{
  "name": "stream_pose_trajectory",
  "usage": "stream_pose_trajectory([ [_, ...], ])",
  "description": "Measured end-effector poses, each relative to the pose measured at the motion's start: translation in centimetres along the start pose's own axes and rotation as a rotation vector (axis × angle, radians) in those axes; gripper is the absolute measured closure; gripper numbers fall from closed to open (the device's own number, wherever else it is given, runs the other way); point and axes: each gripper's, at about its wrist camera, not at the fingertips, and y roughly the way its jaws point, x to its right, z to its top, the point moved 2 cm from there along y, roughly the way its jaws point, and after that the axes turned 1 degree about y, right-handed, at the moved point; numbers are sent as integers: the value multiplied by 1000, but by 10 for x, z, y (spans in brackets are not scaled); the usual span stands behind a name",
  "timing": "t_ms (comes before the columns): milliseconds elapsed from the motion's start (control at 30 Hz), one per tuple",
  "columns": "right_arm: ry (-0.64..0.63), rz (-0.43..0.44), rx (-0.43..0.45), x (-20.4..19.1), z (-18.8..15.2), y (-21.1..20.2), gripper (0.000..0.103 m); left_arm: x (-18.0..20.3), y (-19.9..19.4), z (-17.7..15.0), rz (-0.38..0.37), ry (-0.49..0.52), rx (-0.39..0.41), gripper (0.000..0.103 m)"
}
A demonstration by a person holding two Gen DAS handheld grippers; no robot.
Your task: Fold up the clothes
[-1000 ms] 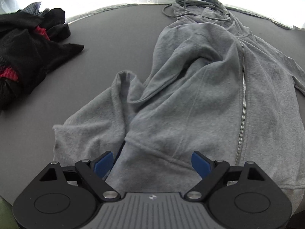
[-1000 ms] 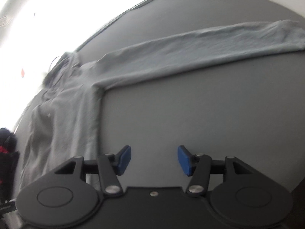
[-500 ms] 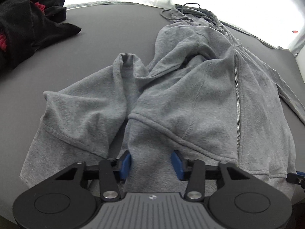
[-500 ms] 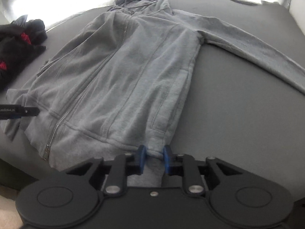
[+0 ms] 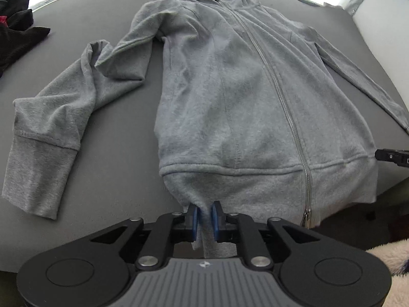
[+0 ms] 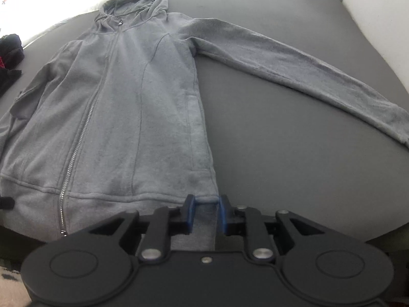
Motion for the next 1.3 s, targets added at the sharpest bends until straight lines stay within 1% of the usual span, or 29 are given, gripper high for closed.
stream_pose_trajectory([
  [33,4,6,31,0,4,-3,79,-2,-5,2,12,-20,24,79],
  [67,9,14,63,-1,8,-6,75,-6,-11,3,33,-50,52,69],
  [100,22,24,99,0,12,-10,53,-11,-16,3,53,-79,78,59],
  [133,40,38,148,1,18,-14,30,-17,-20,5,76,-118,101,56],
  [167,48,65,180,0,24,-14,24,-22,-23,6,97,-153,118,53],
  [200,56,93,211,0,30,-14,21,-31,-27,8,126,-193,136,50],
  [233,54,116,214,-3,37,-10,20,-38,-31,9,159,-227,153,47],
  [267,48,139,210,-5,41,-6,18,-48,-37,11,199,-259,176,40],
  [300,35,166,195,-10,46,2,13,-55,-40,13,231,-280,192,32],
  [367,-10,183,144,-27,58,19,12,-70,-46,17,294,-319,222,28],
  [433,-40,177,124,-39,61,27,12,-88,-48,24,323,-328,229,23],
  [467,-54,173,120,-47,61,29,12,-92,-45,28,330,-304,225,18],
  [533,-73,164,111,-61,60,35,10,-99,-36,33,344,-222,203,17],
  [567,-72,155,102,-67,58,37,10,-99,-28,37,348,-159,181,17],
  [667,-72,93,77,-84,46,45,10,-99,-1,42,338,-19,117,17],
  [700,-102,58,74,-92,42,47,10,-100,7,42,354,17,93,19],
  [733,-134,22,71,-99,37,48,10,-102,11,41,369,46,95,24],
  [767,-162,-2,69,-104,34,49,10,-105,11,40,379,55,121,44],
  [800,-190,-27,63,-110,31,50,10,-112,8,42,368,27,141,62],
  [833,-202,-35,56,-114,28,50,10,-119,4,43,355,-2,163,70],
  [867,-214,-43,48,-117,26,50,10,-127,-3,46,333,-42,189,91],
  [933,-197,-35,33,-119,24,52,9,-143,-20,56,352,-80,247,91],
  [1000,-155,-38,16,-119,26,55,8,-160,-44,72,383,-89,315,91],
  [1100,-95,-39,6,-118,30,59,6,-181,-109,99,421,-105,492,91],
  [1200,-57,-34,0,-116,31,62,4,-184,-180,114,453,-102,692,91],
  [1300,-23,-32,-4,-114,32,64,4,-177,-234,112,551,-77,846,91],
])
